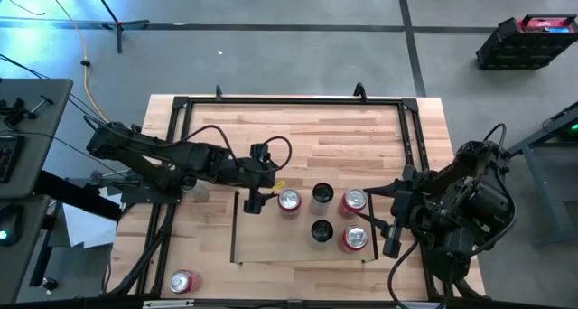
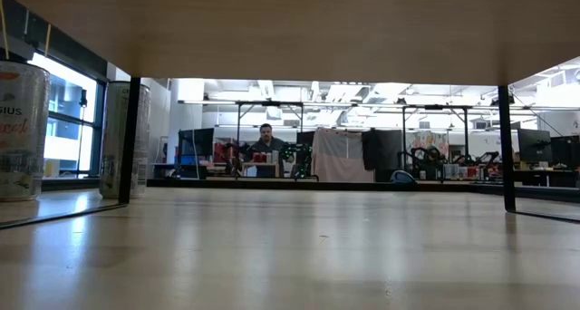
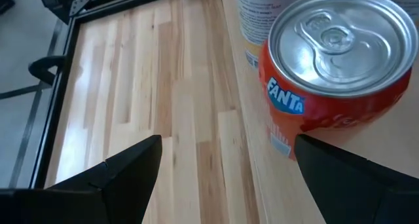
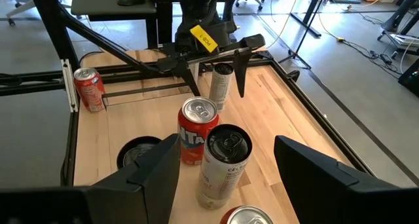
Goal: Place canned beverage on shelf
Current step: Put the top red soda can on the shelf, then put the red soda can on the shelf
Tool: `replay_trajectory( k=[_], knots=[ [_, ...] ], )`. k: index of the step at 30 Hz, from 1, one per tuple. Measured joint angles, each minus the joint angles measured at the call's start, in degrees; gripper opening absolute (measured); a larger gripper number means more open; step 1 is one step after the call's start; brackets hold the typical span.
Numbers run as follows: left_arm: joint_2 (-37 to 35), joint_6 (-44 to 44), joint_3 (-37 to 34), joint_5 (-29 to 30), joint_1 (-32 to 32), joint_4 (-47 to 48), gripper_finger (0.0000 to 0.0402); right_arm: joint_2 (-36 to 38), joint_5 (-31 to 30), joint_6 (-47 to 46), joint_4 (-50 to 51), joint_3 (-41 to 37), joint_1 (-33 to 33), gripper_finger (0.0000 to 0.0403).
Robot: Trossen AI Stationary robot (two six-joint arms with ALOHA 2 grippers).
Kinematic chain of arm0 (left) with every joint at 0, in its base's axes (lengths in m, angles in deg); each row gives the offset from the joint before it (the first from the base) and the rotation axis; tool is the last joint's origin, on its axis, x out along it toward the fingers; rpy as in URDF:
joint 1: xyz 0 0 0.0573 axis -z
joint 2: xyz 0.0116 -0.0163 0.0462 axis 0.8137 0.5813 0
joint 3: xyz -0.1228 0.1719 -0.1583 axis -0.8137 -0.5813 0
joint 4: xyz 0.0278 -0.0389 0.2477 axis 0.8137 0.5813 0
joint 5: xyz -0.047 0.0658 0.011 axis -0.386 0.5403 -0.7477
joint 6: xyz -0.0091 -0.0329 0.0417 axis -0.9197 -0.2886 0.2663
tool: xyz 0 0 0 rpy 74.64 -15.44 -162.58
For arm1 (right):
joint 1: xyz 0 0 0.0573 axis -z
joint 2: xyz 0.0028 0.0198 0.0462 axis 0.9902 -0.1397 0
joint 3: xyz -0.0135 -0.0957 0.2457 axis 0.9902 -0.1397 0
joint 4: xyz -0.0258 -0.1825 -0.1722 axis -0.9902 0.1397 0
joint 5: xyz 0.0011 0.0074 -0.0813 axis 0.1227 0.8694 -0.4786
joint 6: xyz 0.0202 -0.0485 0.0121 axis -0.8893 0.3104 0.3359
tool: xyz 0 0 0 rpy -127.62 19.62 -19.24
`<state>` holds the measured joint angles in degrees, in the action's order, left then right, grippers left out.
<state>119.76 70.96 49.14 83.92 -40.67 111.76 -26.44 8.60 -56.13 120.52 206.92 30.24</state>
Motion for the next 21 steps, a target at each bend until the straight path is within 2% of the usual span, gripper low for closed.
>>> replay_trajectory(
  k=[7, 15, 18, 21],
  knots=[
    [-0.1, -0.03, 0.35, 0.14, 0.02, 0.83, 0.0339, -0.01, 0.0, 0.0, 0.02, 0.0, 0.0, 0.0231],
    [-2.49, -5.05, 8.4, 1.66, 4.28, 13.88, 0.0339, 0.01, -0.03, -0.02, 0.21, 0.0, 0.0, 0.0231],
    [-4.54, -9.7, 8.83, -3.21, 7.6, 14.25, 0.0339, -0.33, -0.87, -2.88, 1.5, 0.0, 0.0, 0.0231],
    [-5.2, -11.73, 8.92, -8.14, 13.47, 12.42, 0.0339, -0.72, -1.06, -3.44, 0.64, 0.0, 0.02, 0.0231]
  ],
)
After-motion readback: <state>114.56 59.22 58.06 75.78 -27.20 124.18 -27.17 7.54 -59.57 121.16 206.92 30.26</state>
